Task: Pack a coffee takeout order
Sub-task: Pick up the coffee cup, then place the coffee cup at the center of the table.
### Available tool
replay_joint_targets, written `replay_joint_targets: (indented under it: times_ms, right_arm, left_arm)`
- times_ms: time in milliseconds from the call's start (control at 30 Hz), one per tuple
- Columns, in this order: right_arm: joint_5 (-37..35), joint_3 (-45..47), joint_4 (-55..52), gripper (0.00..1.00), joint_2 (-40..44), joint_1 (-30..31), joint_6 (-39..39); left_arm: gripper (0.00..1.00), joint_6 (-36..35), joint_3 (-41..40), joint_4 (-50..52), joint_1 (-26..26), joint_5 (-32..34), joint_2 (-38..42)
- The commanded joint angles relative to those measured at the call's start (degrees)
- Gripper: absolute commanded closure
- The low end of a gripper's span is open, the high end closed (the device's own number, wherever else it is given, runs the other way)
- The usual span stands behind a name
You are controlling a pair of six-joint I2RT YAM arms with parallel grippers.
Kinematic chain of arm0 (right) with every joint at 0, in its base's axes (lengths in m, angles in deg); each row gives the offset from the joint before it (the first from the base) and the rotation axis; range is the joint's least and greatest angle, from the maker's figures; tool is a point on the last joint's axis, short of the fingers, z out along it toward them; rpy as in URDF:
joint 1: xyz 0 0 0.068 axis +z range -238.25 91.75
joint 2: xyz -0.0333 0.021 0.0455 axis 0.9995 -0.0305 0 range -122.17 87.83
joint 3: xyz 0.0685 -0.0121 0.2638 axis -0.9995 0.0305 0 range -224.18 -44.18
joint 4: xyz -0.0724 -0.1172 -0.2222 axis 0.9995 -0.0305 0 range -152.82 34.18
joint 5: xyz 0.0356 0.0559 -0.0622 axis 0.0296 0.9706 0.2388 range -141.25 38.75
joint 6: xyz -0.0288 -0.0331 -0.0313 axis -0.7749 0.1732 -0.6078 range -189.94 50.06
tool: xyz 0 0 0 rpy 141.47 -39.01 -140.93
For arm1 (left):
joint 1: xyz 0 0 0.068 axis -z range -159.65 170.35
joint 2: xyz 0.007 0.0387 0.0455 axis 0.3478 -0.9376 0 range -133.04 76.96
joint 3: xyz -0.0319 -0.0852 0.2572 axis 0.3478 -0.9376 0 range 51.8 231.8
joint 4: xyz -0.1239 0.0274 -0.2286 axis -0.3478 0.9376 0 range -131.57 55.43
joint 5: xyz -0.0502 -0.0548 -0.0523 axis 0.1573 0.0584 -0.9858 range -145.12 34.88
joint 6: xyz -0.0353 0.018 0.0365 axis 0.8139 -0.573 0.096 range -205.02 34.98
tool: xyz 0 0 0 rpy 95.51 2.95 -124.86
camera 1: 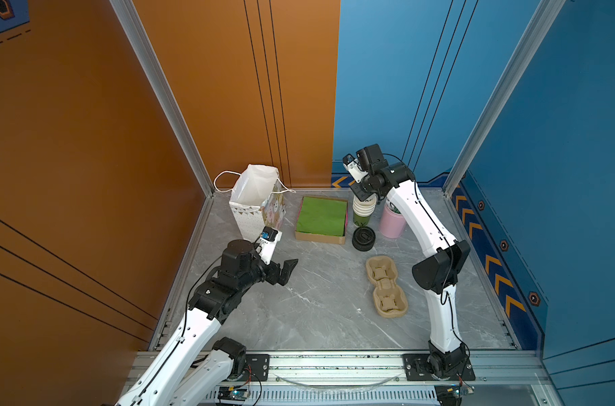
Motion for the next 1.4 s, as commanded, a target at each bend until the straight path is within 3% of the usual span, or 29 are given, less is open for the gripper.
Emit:
replay_joint_targets:
  times_ms: [0, 267, 500, 600, 1033, 1367]
  right_arm:
    - [-0.6, -2.6, -1.5, 1.00, 6.5, 1.0, -0.9]
    - [4.1, -1.4, -6.5, 1.00, 14.1, 6.4, 3.2]
    - [11.2, 11.3, -8.8, 1.00, 22.1, 12.2, 9.5]
    - [11.1, 17.7, -8.3, 1.00, 25.0, 16.9, 10.6]
    - [6.6, 54.4, 9.8, 1.00, 33.5, 30.7, 15.5]
    - [4.4, 66.5, 19.6, 1.00, 34.5, 34.2, 17.0]
  left_arm:
    - [0.01, 0.5, -0.6, 1.1, -0.5, 1.0, -0.1]
    - [0.01, 0.7, -0.6, 1.1, -0.6, 1.0, -0.4]
    - [0.01, 0.8, -0.7, 1.0, -0.7, 1.6, -0.5]
    - [0.01, 0.9, -0.6, 1.1, -0.8, 1.7, -0.8]
    - [0.01, 1.6, -0.8, 1.0, -1.5, 3.9, -0.6]
    - [0.01, 2.1, -0.8, 1.0, -2.0, 3.8, -0.8]
